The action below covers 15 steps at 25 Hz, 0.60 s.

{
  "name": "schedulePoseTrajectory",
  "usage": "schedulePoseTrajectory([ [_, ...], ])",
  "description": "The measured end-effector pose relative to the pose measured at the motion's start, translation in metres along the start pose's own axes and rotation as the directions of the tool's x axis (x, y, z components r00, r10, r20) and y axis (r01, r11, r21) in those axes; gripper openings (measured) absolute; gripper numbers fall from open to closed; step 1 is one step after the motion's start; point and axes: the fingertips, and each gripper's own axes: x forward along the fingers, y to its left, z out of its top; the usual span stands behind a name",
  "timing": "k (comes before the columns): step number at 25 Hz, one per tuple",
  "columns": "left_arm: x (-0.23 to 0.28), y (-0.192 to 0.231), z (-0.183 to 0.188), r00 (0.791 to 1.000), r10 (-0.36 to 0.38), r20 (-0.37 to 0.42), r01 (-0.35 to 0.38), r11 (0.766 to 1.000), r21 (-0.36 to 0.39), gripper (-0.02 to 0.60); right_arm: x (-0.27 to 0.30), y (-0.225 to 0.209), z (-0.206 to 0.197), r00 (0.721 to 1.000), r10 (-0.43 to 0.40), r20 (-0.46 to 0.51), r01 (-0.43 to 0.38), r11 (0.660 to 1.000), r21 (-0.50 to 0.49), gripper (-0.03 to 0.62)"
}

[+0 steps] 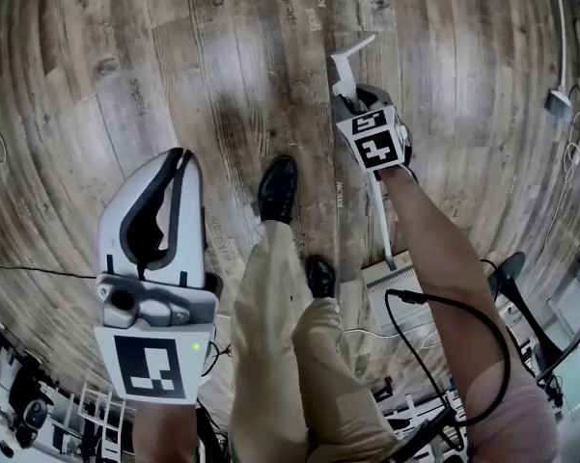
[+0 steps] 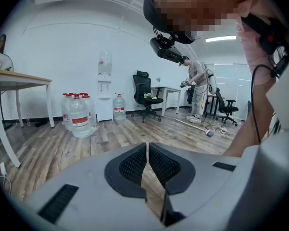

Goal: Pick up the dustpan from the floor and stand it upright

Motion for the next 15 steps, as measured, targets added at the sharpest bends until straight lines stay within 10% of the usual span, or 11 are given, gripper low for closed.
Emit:
schedulePoseTrajectory([
  [15,-0.086,-0.080,0.171,0.992,-0.053,0.115,0.048,0.998,0.045,0.023,-0.224,-0.037,0.052,0.989,-0.075,0.128,0.071,0.997,0.035,0.098],
])
